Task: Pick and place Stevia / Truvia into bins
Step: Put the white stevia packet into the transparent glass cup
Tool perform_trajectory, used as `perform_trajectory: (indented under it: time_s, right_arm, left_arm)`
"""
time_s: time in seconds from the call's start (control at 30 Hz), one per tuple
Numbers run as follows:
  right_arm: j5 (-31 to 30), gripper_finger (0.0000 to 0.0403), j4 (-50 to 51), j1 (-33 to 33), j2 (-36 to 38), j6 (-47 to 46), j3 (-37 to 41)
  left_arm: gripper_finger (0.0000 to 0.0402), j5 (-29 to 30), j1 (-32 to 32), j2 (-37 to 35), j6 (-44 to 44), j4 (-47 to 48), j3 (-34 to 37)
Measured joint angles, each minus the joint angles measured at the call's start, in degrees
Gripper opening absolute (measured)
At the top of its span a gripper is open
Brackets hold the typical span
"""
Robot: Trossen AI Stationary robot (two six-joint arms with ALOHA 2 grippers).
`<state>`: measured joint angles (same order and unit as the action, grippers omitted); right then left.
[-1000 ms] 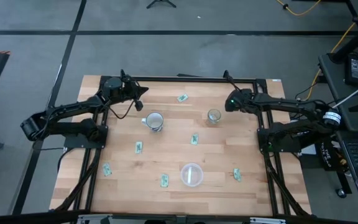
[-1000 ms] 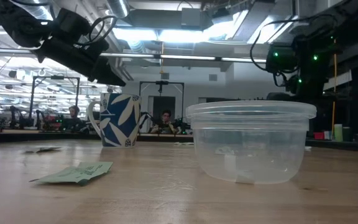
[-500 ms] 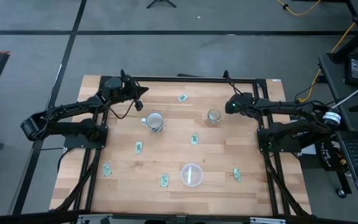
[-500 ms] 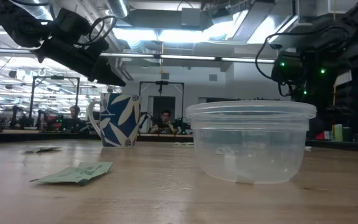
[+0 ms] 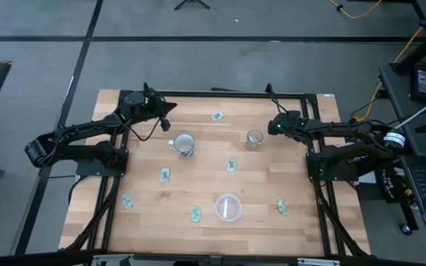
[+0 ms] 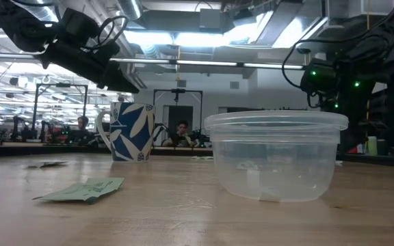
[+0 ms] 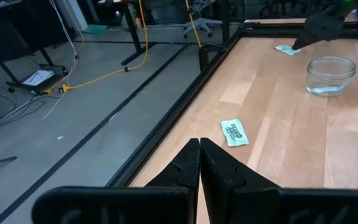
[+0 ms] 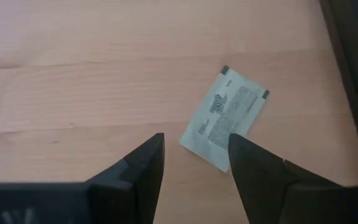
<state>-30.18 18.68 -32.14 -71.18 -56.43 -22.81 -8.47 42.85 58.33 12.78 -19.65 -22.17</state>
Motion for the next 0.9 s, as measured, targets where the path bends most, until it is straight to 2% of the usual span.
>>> perform_trajectory:
  time_s: [0.43, 0.63, 0.77, 0.9]
  right_arm:
    - [-2.1, 0.0181, -5.21, -1.57, -10.22, 1.21, -0.31]
    - [-2.11, 0.018, -5.73, -1.66, -10.95, 1.95, -0.25]
    - [-1.65, 0.0161, -5.78, -1.68, -10.99, 2.81, -0.24]
    - [-1.13, 0.0121, -6.01, -1.66, -11.01, 3.76, -0.26]
  left_arm:
    - [0.0006, 0.0, 0.0, 0.0, -0.02, -1.46, 0.0]
    - [0.0006, 0.0, 0.0, 0.0, -0.02, -1.59, 0.0]
    - [0.0006, 0.0, 0.0, 0.0, -0.02, -1.59, 0.0]
    - [0.0006, 0.0, 0.0, 0.0, -0.02, -1.59, 0.0]
